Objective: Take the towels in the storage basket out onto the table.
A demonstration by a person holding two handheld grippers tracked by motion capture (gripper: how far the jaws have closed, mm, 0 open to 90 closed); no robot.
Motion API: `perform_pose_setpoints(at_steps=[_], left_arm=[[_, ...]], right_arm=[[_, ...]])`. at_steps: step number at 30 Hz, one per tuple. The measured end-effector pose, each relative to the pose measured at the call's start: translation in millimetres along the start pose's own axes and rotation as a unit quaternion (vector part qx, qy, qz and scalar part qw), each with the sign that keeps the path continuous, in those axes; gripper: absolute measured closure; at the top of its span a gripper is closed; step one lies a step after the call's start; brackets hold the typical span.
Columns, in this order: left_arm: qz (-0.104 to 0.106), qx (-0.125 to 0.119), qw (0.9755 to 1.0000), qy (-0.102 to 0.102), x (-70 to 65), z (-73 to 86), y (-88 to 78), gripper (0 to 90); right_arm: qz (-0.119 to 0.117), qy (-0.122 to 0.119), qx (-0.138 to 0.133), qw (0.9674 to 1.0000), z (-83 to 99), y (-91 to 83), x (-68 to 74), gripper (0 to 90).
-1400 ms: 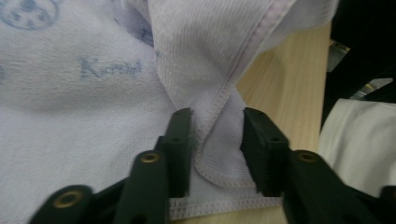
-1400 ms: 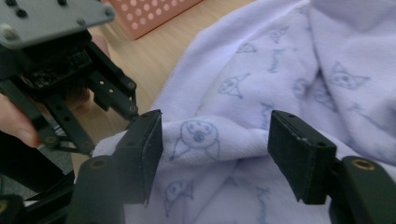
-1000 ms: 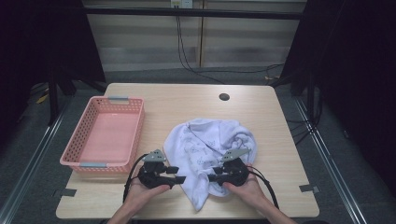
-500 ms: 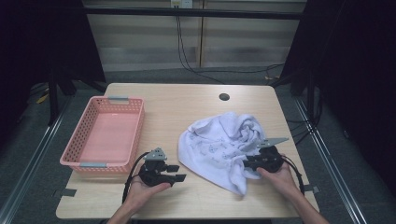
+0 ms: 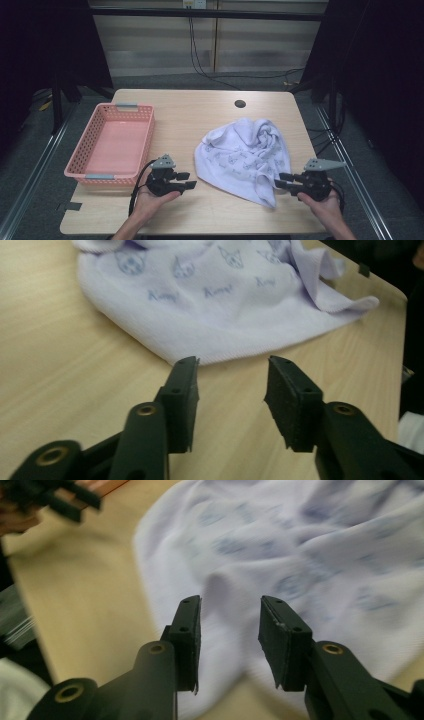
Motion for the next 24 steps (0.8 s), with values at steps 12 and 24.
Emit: perform_pose_setpoints(at_steps=[12, 24], left_arm=[[-0.029, -0.006, 0.9990, -0.033, 46.2, -21.4, 22.1, 57.3], [-0.050, 0.017, 0.9971, -0.056, 71.7, -31.2, 50.6, 42.1]], right_arm=[[-0.036, -0.039, 0.097, 0.9939, 31.2, 47.3, 28.7, 52.1], [0.019, 0.020, 0.014, 0.9995, 10.3, 18.3, -15.0, 88.1]])
Point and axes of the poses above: each handheld gripper's, and its own axes: y roughly forward along the jaws, z roughly out of its underside, x roughly to its left, the point moved 9 cm from there along y, roughly forward along the jaws, and after that the axes turned 12 degrees about x, right-handed, at the moved point
